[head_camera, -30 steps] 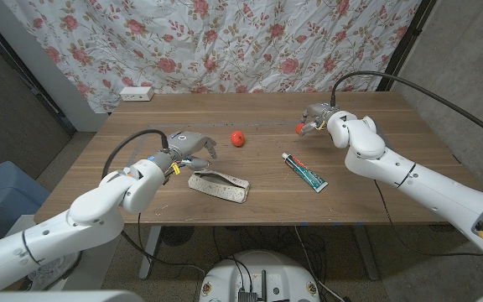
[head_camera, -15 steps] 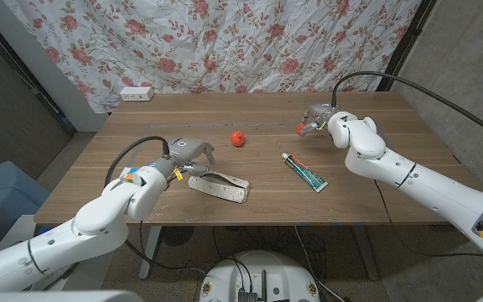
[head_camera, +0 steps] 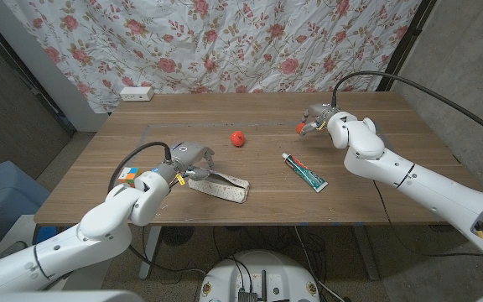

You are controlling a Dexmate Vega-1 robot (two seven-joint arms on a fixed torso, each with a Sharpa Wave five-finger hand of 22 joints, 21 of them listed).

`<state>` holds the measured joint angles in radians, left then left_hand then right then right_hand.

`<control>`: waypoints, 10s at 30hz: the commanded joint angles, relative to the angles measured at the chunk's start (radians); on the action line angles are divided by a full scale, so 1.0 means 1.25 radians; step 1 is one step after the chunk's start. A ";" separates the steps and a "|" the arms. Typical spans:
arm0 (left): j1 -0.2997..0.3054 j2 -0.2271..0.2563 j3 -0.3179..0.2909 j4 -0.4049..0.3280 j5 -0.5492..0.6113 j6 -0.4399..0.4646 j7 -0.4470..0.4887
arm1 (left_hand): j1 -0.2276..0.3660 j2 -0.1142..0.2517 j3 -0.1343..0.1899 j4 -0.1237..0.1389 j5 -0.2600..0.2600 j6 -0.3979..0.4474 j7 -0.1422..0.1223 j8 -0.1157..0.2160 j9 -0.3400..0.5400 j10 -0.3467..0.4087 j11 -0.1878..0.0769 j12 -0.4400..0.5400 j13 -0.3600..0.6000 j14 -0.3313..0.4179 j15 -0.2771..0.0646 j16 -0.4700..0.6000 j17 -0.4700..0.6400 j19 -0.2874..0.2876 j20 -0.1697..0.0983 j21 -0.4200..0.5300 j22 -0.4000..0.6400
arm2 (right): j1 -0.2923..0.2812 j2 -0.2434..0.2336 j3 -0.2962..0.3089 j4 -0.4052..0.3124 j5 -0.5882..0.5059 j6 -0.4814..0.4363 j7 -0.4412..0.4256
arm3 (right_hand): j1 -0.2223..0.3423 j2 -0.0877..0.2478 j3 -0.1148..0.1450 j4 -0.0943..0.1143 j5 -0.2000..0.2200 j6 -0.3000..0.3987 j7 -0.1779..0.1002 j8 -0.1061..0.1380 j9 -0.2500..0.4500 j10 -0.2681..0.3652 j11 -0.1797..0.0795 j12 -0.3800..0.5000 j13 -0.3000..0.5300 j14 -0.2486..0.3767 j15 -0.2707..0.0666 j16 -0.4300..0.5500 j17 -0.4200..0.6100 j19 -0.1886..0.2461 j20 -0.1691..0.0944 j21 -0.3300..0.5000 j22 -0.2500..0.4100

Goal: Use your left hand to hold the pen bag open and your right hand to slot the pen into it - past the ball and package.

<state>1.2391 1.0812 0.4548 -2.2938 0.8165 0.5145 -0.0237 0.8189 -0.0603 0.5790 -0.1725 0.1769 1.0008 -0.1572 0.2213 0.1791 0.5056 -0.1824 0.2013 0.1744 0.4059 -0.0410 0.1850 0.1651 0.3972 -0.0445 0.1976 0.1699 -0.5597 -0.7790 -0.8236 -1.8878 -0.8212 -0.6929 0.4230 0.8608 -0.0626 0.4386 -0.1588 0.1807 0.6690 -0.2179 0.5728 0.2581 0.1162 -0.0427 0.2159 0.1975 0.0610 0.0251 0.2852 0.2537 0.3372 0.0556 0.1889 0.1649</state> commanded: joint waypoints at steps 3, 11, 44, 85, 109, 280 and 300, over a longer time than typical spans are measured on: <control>0.012 -0.007 0.007 0.011 -0.005 0.008 0.006 | 0.008 0.002 -0.007 -0.001 0.001 0.013 0.001 0.000 0.004 0.013 -0.005 -0.001 0.004 0.011 -0.044 0.003 0.004 0.003 0.002 0.000 0.004 | 0.003 0.001 -0.008 0.002 0.001 -0.010 -0.007 | 0.002 0.013 -0.002 0.001 0.000 0.008 -0.003 0.003 0.003 0.008 -0.004 -0.003 0.002 0.006 0.001 0.001 0.002 0.004 0.001 0.000 0.002; 0.010 -0.003 0.009 0.017 -0.007 0.005 0.011 | 0.010 0.005 -0.012 -0.001 0.001 0.022 0.000 -0.001 0.004 0.016 -0.008 -0.001 0.004 0.013 -0.047 0.002 0.004 0.003 0.001 0.000 0.004 | 0.006 0.006 -0.011 0.010 0.004 -0.013 -0.012 | 0.002 0.014 -0.003 0.001 -0.001 0.008 -0.003 0.003 0.002 0.009 -0.004 -0.004 0.002 0.006 0.001 0.001 0.002 0.003 -0.001 -0.001 0.002; -0.025 -0.010 0.034 0.052 -0.010 -0.030 0.008 | 0.022 0.012 -0.033 -0.002 0.001 0.063 0.006 -0.001 0.006 0.035 -0.019 -0.001 0.003 0.026 -0.067 0.002 0.003 0.013 -0.003 0.003 0.005 | -0.009 -0.006 -0.005 0.006 0.026 -0.036 -0.050 | 0.003 0.019 -0.006 0.002 -0.002 0.008 -0.003 0.003 0.001 0.011 -0.004 -0.005 0.003 0.007 -0.001 0.001 0.004 0.004 -0.004 -0.001 0.002; 0.009 0.051 0.001 0.005 -0.006 0.008 -0.048 | 0.049 -0.011 -0.077 -0.002 0.003 -0.051 0.008 -0.043 0.004 0.019 -0.021 -0.012 0.004 0.019 -0.081 -0.003 0.004 0.013 -0.006 0.001 0.005 | -0.024 -0.024 -0.006 -0.027 0.031 -0.056 -0.060 | 0.003 0.023 -0.011 0.002 -0.003 0.006 -0.002 0.002 -0.001 0.013 -0.004 -0.007 0.003 0.010 -0.001 0.002 0.006 0.007 -0.006 0.000 0.002; -0.011 0.082 -0.004 0.012 -0.026 -0.032 -0.089 | 0.047 -0.023 -0.105 0.003 0.004 -0.115 0.025 -0.039 0.004 -0.011 -0.014 -0.017 0.005 -0.001 -0.080 -0.007 0.005 0.007 -0.007 -0.001 0.005 | -0.039 -0.036 0.000 -0.045 0.027 -0.058 -0.066 | 0.003 0.024 -0.014 0.002 -0.004 0.003 -0.003 0.000 -0.002 0.012 -0.004 -0.008 0.003 0.008 0.000 0.000 0.007 0.007 -0.007 0.000 0.002; -0.086 0.095 -0.012 0.080 -0.067 -0.191 -0.138 | -0.027 -0.013 -0.185 0.016 0.006 -0.267 0.053 -0.025 0.002 -0.105 0.036 -0.009 0.006 -0.084 -0.054 -0.002 0.006 -0.035 0.007 -0.004 0.005 | -0.164 0.122 -0.027 -0.255 -0.175 0.213 0.148 | 0.025 0.024 -0.030 -0.002 -0.002 0.026 -0.002 0.007 -0.009 0.038 0.002 -0.006 0.003 0.005 0.014 -0.007 0.011 -0.007 0.013 -0.001 0.002; -0.087 0.098 -0.015 0.094 -0.073 -0.207 -0.127 | -0.026 -0.009 -0.186 0.014 0.006 -0.265 0.054 -0.024 0.002 -0.106 0.037 -0.009 0.006 -0.084 -0.052 -0.002 0.006 -0.036 0.009 -0.003 0.005 | -0.143 0.161 -0.045 -0.199 -0.150 0.269 0.107 | 0.029 0.026 -0.031 -0.003 -0.002 0.032 -0.002 0.009 -0.010 0.040 0.000 -0.007 0.003 0.007 0.014 -0.007 0.012 -0.005 0.013 0.000 0.002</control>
<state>1.1293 1.2007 0.4392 -2.1838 0.7312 0.2640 -0.1906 0.7831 -0.0827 0.3506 -0.1536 0.1816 0.6683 -0.0860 0.1849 0.1818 0.3747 -0.1411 0.1819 0.1793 0.3055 -0.0411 0.1781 0.1696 0.3559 -0.0356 0.1911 0.1744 -0.7530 -0.6025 -0.8662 -2.1703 -1.0273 -0.3962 0.5849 0.8837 -0.0298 0.4015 -0.1629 0.1730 0.6882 -0.2074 0.5767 0.2439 0.1591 -0.0393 0.2041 0.1975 0.0681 0.0466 0.2774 0.2623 0.3265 0.0662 0.1850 0.1649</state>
